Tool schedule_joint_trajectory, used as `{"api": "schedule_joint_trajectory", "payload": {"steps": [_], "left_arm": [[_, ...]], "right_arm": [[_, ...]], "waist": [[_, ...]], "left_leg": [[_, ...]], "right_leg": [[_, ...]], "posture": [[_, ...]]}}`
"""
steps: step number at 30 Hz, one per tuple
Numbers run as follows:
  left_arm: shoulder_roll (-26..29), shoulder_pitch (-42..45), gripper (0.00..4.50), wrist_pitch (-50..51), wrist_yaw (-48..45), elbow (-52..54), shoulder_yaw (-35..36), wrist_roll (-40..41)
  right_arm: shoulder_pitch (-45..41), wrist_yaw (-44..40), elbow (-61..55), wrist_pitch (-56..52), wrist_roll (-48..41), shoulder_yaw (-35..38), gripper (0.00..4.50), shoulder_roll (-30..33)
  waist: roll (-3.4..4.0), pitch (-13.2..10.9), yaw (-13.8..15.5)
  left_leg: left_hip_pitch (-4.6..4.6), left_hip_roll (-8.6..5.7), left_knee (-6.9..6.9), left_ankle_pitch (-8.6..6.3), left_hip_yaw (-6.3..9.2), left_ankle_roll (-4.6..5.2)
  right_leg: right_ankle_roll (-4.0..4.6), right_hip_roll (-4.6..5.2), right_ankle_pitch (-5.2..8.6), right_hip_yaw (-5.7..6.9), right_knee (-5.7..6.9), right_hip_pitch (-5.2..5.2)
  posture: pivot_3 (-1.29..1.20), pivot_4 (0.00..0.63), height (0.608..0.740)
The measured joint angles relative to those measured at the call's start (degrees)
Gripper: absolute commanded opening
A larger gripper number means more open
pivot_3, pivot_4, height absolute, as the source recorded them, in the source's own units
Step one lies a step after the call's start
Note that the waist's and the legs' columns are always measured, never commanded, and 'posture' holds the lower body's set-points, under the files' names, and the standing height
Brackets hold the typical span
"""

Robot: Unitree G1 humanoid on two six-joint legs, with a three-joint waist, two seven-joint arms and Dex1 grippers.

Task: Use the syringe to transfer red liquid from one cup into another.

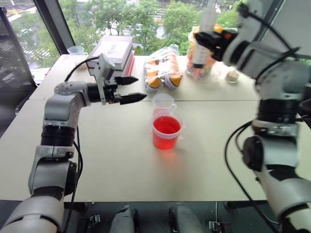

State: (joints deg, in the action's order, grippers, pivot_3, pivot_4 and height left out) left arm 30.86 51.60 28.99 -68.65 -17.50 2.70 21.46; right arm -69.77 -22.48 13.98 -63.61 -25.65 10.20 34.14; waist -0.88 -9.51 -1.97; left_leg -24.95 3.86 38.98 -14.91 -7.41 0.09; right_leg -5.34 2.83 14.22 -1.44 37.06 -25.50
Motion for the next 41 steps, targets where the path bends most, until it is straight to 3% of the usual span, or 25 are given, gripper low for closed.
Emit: {"api": "schedule_joint_trajectory", "payload": {"steps": [7, 18, 24, 29, 36, 41], "left_arm": [[-0.5, -2.7, 4.44, 2.2, 0.6, 5.0, -0.5, 1.9], [0.0, -7.1, 4.44, 4.3, 2.2, 10.5, -2.0, 3.0], [0.7, -8.9, 4.5, 5.9, 1.8, 12.7, -2.5, 4.0], [1.8, -9.1, 4.5, 7.4, 1.1, 14.3, -2.5, 5.8], [5.2, -11.3, 4.5, 9.6, 0.7, 15.8, -1.6, 8.1], [7.7, -13.2, 4.5, 10.2, 0.1, 16.8, -1.5, 9.1]], "right_arm": [[16.1, -8.2, -3.8, -16.4, 0.6, -14.9, 1.4, 14.1], [21.2, -11.1, -0.2, -18.4, 2.9, -19.8, 1.4, 14.0], [22.5, -11.3, -0.5, -18.9, 2.8, -18.4, 4.41, 12.9], [24.0, -12.9, -8.6, -18.9, 1.8, -15.7, 4.47, 16.1], [35.2, -21.8, -31.4, -10.0, -3.4, -8.2, 4.47, 25.8], [47.3, -29.9, -44.1, -3.4, -8.0, 4.5, 4.47, 30.7]], "waist": [[0.0, 0.0, -0.5], [0.02, 0.0, -0.3], [0.01, 0.0, -0.3], [0.01, 0.0, -0.2], [0.0, 0.0, 0.1], [-0.01, 0.0, 1.0]], "left_leg": [[0.0, -0.03, 0.02, -0.01, 0.01, 0.03], [0.02, -0.03, 0.07, -0.01, 0.03, 0.03], [0.02, -0.02, 0.07, -0.01, 0.03, 0.03], [0.02, -0.02, 0.06, -0.01, 0.06, 0.03], [0.02, -0.02, 0.06, -0.02, 0.06, 0.04], [0.07, -0.02, 0.09, -0.02, 0.07, 0.03]], "right_leg": [[-0.15, -0.02, -0.09, -0.04, 0.04, -0.02], [-0.16, -0.07, -0.1, -0.07, 0.05, -0.01], [-0.16, -0.08, -0.1, -0.06, 0.05, -0.01], [-0.16, -0.08, -0.09, -0.05, 0.04, -0.01], [-0.16, -0.07, -0.08, -0.05, 0.02, 0.0], [0.01, -0.06, 0.02, -0.05, -0.01, 0.06]], "posture": [[0.0, 0.15, 0.74], [0.0, 0.15, 0.74], [0.0, 0.15, 0.74], [0.0, 0.15, 0.74], [0.0, 0.15, 0.74], [0.0, 0.15, 0.74]]}}
